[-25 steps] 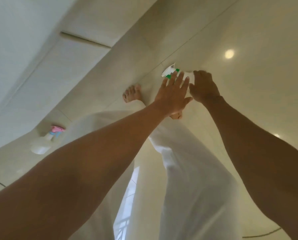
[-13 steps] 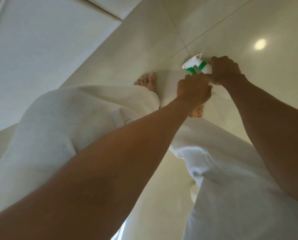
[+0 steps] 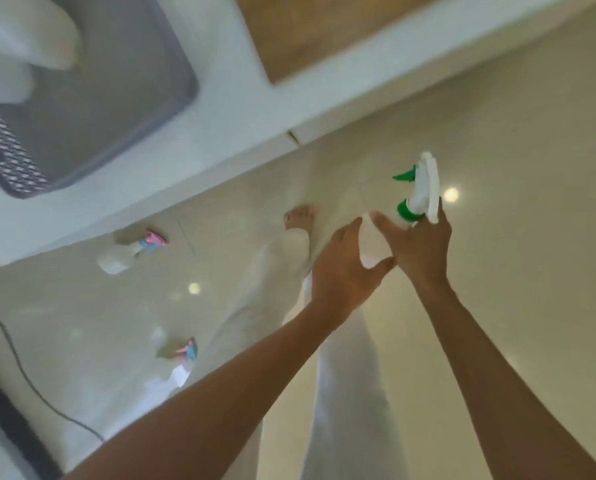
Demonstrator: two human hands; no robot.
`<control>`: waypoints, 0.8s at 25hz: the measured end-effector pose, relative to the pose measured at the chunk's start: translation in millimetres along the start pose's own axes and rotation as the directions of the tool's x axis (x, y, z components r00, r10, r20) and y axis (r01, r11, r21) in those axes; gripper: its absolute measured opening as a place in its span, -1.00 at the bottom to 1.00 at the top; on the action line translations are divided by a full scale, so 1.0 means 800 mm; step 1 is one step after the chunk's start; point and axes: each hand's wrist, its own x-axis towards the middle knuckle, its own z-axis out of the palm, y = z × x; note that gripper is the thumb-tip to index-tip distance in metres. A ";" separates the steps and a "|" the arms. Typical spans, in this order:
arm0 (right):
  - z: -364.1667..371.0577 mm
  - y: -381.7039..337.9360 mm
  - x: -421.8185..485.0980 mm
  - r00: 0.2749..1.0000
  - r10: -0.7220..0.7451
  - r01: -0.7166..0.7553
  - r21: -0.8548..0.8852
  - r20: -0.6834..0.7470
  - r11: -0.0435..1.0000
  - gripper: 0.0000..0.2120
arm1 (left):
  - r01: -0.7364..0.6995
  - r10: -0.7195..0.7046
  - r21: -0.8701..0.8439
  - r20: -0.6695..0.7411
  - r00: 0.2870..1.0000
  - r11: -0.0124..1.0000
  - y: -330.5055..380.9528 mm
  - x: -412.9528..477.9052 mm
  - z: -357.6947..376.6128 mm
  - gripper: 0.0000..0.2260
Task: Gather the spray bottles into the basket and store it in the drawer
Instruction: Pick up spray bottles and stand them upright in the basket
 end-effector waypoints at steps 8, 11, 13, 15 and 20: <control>0.005 -0.244 -0.082 0.894 -0.439 0.428 0.118 0.093 0.896 -0.55 | -0.157 0.080 -0.123 -0.483 0.872 0.980 0.017 -0.042 -0.202 -0.36; 0.048 -0.324 -0.066 0.801 -0.574 0.571 0.071 0.168 0.818 -0.56 | -0.191 0.009 -0.233 -0.612 0.791 0.954 -0.001 -0.012 -0.274 -0.35; 0.087 -0.373 -0.052 0.759 -0.612 0.612 0.079 0.221 0.787 -0.56 | -0.227 -0.034 -0.285 -0.688 0.725 0.931 -0.020 0.016 -0.324 -0.37; 0.132 -0.415 -0.039 0.710 -0.652 0.654 0.094 0.268 0.751 -0.57 | -0.243 -0.059 -0.303 -0.729 0.682 0.922 -0.043 0.048 -0.371 -0.35; 0.218 -0.481 -0.014 0.658 -0.712 0.733 0.010 0.243 0.680 -0.57 | -0.219 -0.172 -0.467 -0.659 0.733 0.857 -0.083 0.118 -0.441 -0.31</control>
